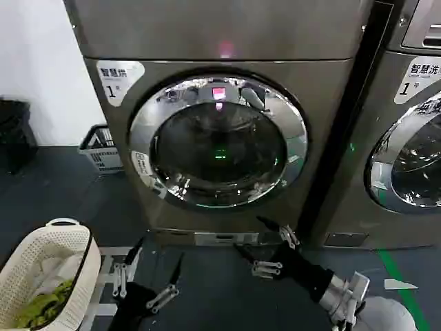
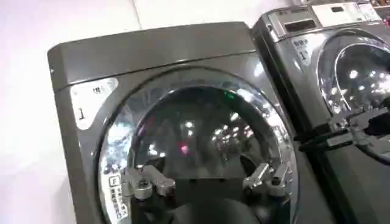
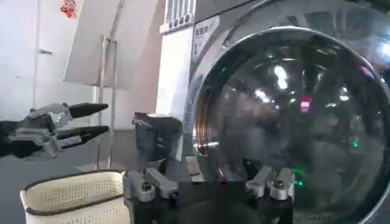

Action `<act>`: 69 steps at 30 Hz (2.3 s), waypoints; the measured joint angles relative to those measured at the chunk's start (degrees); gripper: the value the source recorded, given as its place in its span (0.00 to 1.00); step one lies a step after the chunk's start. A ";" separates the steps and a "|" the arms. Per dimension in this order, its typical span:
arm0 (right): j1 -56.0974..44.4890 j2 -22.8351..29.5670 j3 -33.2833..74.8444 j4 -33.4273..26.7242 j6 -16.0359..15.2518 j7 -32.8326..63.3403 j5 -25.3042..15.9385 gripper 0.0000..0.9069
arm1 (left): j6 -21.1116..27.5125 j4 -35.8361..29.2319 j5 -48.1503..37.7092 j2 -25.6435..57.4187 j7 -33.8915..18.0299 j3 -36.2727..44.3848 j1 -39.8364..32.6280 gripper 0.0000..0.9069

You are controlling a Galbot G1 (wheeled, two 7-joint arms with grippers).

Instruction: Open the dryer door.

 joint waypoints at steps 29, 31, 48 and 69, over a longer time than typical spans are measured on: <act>19.69 -2.50 -14.08 -10.59 -1.49 5.37 3.40 1.00 | -0.02 0.25 0.32 -0.22 0.08 0.04 0.28 1.00; 21.72 -2.43 -15.28 -11.33 -1.69 5.53 3.57 1.00 | -0.02 0.24 0.32 -0.21 0.08 -0.11 0.32 1.00; 36.92 0.40 -25.15 -19.41 -2.24 7.11 3.49 1.00 | -0.10 0.44 0.33 -0.52 0.08 -0.34 0.34 1.00; 48.97 4.74 -35.28 -28.73 -2.71 8.54 3.18 1.00 | -0.13 0.98 0.80 -1.24 0.05 -0.24 0.13 1.00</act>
